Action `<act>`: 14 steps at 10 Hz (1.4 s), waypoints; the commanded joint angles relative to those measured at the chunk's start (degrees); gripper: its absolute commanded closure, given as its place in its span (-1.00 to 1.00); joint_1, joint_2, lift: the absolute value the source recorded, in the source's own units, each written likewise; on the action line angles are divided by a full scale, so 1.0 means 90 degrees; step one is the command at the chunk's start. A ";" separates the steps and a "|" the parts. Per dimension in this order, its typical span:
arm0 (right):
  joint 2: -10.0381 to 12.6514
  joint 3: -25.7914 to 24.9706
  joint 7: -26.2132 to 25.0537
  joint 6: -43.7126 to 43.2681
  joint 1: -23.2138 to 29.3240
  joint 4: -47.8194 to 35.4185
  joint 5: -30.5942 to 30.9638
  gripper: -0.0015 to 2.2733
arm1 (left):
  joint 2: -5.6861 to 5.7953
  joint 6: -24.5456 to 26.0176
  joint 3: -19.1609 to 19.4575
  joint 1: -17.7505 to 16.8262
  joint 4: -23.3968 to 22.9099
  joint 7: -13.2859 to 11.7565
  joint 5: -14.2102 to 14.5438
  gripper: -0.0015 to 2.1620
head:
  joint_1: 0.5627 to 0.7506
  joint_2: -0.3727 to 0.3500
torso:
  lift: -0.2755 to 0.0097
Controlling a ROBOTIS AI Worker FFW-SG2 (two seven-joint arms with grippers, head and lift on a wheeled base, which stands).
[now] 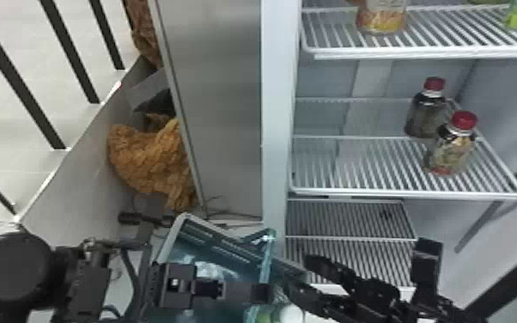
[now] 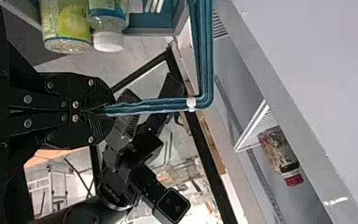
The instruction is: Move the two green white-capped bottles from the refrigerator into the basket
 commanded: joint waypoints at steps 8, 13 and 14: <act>0.0408 -0.1030 -0.0625 -0.1757 0.1007 -0.1175 0.0591 -0.55 | 0.0000 0.0004 0.0014 0.0017 0.0002 0.0001 0.0013 0.08 | 0.41 -0.12 | -0.92; 0.0877 -0.1347 -0.1963 -0.2726 0.1819 -0.1925 0.0541 -0.56 | -0.0010 0.0004 0.0014 0.0017 0.0002 0.0001 0.0026 0.08 | 0.41 -0.46 | -0.92; 0.0887 -0.1169 -0.2353 -0.2882 0.1944 -0.2065 0.0515 -0.56 | -0.0010 0.0004 0.0014 0.0017 0.0002 0.0001 0.0026 0.08 | 0.41 -0.49 | -0.92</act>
